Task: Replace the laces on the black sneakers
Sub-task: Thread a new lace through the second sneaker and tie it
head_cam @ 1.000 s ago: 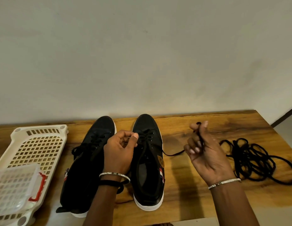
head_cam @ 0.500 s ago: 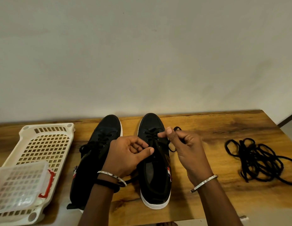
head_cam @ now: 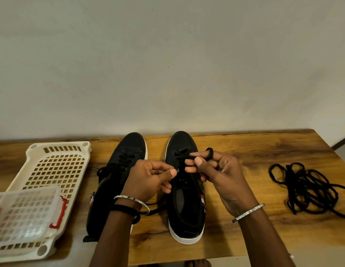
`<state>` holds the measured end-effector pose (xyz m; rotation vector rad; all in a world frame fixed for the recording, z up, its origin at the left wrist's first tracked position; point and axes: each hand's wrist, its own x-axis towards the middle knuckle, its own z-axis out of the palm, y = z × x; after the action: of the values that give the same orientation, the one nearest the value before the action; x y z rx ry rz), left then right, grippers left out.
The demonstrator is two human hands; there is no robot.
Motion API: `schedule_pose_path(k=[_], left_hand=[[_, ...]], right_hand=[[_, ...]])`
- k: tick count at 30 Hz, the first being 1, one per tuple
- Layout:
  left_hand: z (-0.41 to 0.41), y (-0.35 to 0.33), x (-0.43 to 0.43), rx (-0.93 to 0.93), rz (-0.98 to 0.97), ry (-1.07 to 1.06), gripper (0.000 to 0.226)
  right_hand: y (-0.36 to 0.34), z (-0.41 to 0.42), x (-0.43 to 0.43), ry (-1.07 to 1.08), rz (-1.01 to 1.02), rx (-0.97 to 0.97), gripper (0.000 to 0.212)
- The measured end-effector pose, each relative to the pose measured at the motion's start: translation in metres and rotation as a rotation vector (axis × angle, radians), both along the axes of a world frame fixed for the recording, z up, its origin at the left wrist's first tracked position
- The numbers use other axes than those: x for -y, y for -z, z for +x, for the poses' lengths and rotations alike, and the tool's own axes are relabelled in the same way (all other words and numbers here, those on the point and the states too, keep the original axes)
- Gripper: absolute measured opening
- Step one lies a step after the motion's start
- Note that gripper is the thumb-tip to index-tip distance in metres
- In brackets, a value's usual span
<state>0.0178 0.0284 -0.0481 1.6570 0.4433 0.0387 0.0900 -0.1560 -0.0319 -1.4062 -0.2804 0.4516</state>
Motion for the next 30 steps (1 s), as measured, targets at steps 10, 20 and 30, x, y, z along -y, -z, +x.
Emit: schedule_pose_path(k=[10, 20, 30], left_hand=[[0.000, 0.001, 0.001, -0.008, -0.033, -0.019, 0.003], [0.000, -0.003, 0.003, -0.010, -0.049, -0.014, 0.002], [0.001, 0.000, 0.001, -0.014, -0.063, -0.021, 0.004]], right_hand=[[0.009, -0.001, -0.003, 0.000, -0.410, 0.433, 0.009], [0.017, 0.001, -0.008, 0.052, -0.548, 0.677, 0.004], [0.022, 0.001, -0.010, 0.068, -0.525, 0.693, 0.005]])
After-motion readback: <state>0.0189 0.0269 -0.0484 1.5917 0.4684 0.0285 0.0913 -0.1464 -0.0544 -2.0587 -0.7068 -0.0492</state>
